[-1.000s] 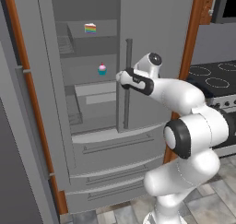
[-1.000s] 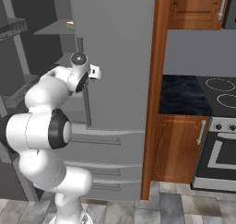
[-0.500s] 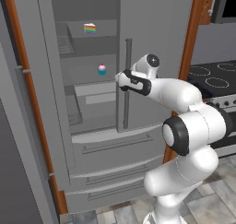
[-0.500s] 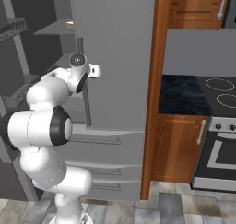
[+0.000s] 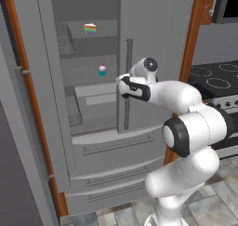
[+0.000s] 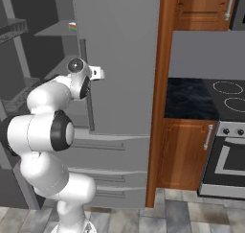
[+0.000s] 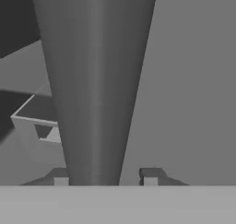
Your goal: Take the cake and cupcake from the fridge and place them on the empty tray on the dining counter.
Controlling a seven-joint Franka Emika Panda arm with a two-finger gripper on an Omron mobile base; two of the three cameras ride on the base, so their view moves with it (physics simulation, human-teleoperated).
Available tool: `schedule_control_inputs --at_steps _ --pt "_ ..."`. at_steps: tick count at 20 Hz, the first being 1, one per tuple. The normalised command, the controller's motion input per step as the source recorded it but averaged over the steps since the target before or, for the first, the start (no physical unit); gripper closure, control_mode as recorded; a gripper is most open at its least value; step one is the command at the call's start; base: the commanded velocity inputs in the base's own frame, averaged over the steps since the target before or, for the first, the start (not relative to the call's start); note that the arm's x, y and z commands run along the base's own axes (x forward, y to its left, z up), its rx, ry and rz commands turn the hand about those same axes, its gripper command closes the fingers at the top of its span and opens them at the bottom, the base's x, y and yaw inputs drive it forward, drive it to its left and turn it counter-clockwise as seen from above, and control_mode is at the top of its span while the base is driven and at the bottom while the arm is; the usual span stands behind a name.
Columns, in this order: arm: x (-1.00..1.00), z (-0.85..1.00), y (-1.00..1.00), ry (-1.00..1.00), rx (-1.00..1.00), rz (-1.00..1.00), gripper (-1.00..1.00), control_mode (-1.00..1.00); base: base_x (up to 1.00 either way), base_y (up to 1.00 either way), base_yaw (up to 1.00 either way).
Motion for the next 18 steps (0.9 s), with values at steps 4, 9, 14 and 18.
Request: schedule_control_inputs --at_steps 4,9,14,18 --pt "0.46 -0.30 0.00 0.00 -0.05 -0.07 1.00 -1.00 0.00 0.00 0.00" --pt "0.14 -0.14 -0.01 0.01 -0.03 -0.45 1.00 -1.00 0.00 0.00 0.00" --pt "0.02 -0.08 -0.36 0.14 0.00 -0.67 1.00 -1.00 0.00 0.00 0.00" --pt "0.14 0.00 -0.83 0.24 0.00 -0.53 1.00 -1.00 0.00 0.00 0.00"
